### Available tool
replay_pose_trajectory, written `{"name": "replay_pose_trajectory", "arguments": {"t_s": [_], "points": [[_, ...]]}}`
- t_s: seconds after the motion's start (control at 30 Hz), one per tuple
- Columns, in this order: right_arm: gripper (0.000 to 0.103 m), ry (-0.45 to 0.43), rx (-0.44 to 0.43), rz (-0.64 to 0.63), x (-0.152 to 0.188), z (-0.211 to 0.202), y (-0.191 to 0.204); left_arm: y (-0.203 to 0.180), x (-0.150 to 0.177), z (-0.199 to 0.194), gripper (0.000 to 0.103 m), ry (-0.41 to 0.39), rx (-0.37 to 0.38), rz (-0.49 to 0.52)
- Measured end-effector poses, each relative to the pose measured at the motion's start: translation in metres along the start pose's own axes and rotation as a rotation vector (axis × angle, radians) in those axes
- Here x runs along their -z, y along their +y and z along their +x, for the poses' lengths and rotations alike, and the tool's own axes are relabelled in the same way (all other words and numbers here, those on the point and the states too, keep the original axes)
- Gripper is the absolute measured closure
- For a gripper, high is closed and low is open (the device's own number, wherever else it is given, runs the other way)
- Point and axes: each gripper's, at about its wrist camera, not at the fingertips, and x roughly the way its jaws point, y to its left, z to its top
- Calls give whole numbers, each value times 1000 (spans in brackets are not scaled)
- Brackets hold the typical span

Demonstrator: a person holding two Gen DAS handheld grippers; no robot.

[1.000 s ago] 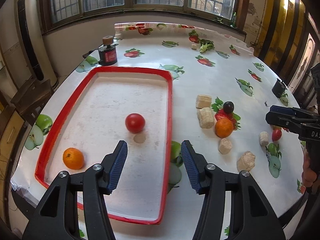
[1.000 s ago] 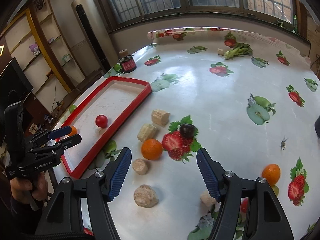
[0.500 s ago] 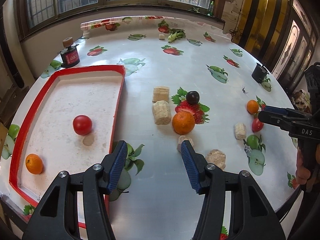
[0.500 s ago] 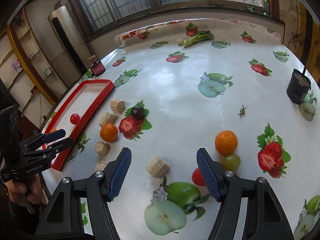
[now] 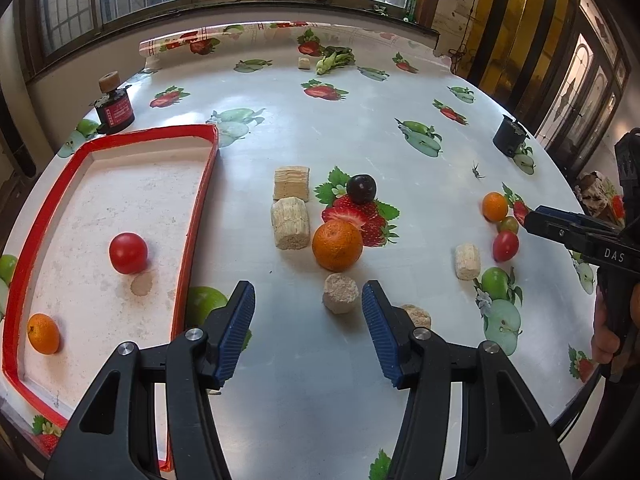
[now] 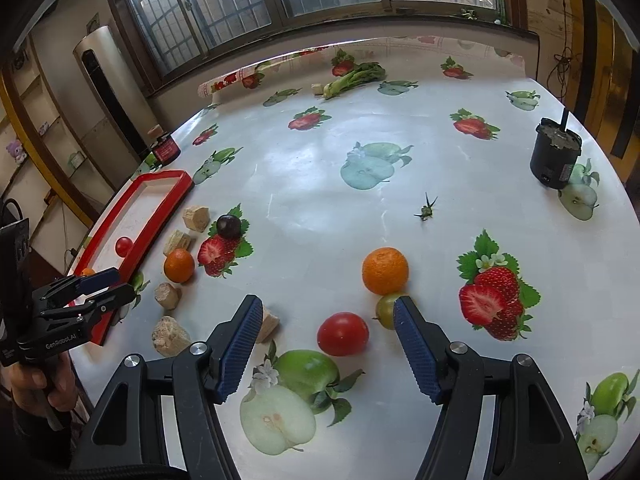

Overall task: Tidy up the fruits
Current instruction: 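Move both tools back to the fruits beside the tray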

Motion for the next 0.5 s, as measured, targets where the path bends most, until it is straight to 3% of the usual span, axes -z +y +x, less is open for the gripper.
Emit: {"name": "replay_pose_trajectory", "arguments": {"t_s": [0.23, 0.5], "points": [[33, -5, 37, 14, -9, 11, -14, -8, -5, 14, 49, 25, 28, -6], [35, 25, 87, -61, -19, 43, -9, -10, -7, 45, 49, 92, 16, -11]]}}
